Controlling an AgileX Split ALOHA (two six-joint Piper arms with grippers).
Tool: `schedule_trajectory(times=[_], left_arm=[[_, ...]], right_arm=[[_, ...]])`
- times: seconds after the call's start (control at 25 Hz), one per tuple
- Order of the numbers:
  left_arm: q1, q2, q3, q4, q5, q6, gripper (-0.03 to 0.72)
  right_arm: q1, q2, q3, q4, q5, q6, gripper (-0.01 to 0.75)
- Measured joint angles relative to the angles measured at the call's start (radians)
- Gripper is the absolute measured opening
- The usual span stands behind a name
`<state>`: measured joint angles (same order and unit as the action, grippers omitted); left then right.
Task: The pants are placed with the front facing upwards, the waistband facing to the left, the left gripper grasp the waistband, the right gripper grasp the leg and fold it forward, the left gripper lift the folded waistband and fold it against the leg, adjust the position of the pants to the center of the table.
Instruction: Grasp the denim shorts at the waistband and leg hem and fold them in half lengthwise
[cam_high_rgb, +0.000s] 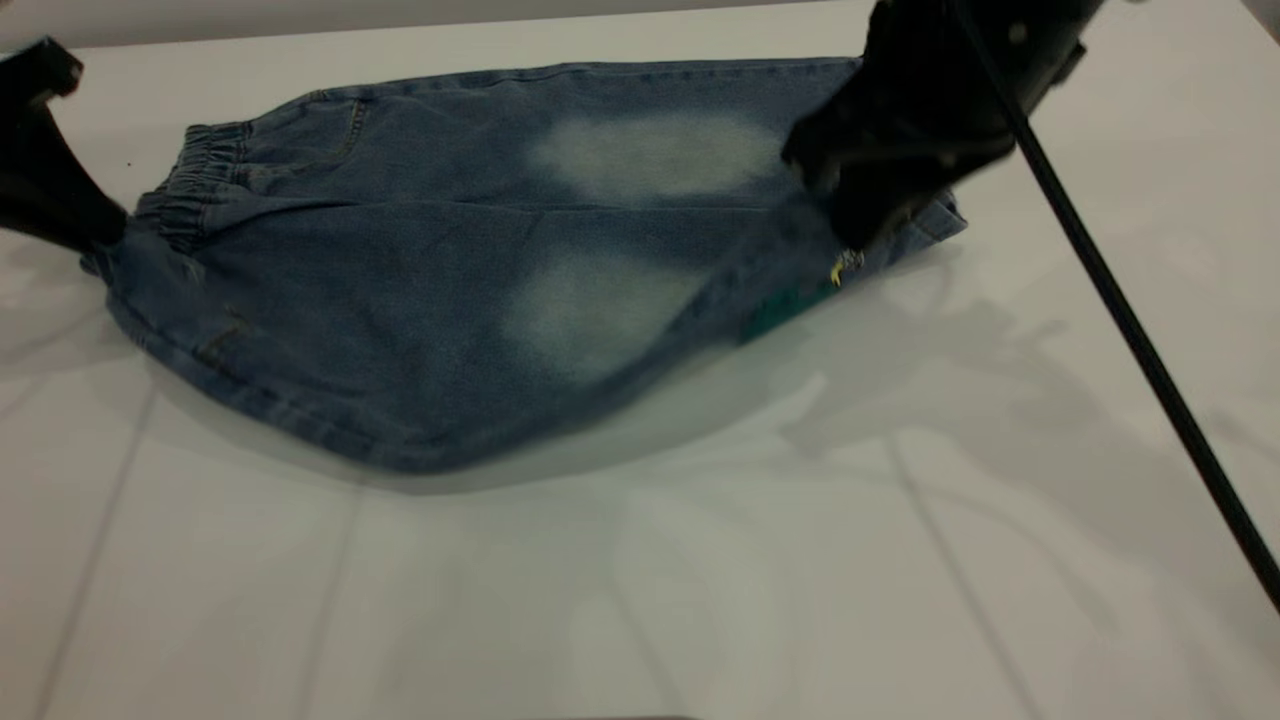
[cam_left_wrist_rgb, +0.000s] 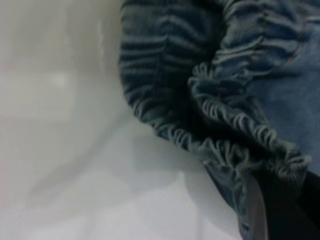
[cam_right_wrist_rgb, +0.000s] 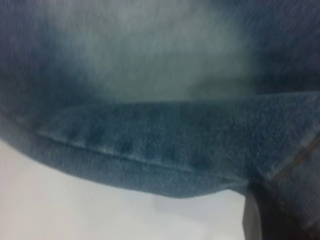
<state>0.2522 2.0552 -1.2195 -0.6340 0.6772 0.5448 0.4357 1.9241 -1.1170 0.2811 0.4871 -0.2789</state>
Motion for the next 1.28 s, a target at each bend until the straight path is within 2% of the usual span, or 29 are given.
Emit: schedule_trajectory(times=[0.36,0.68,0.96,1.28], left_arm=[[0.000,0.000,-0.098,-0.056,0.039,-0.004,0.062],[0.000,0.000,-0.184,-0.192,0.044,-0.004,0.062],[0.000,0.001,-0.248,-0.307,0.039,-0.004,0.062],[0.000,0.010,-0.254,-0.383,-0.026,0.018,0.062]], right_arm=[[-0.101,0.000,-0.154,0.000,0.017,0.000,0.033],[-0.202,0.000,-0.238,0.000,0.009,0.000,0.033],[-0.213,0.027,-0.250,0.000,-0.091,-0.008,0.033],[-0.213,0.133,-0.260,0.000,-0.165,-0.025,0.033]])
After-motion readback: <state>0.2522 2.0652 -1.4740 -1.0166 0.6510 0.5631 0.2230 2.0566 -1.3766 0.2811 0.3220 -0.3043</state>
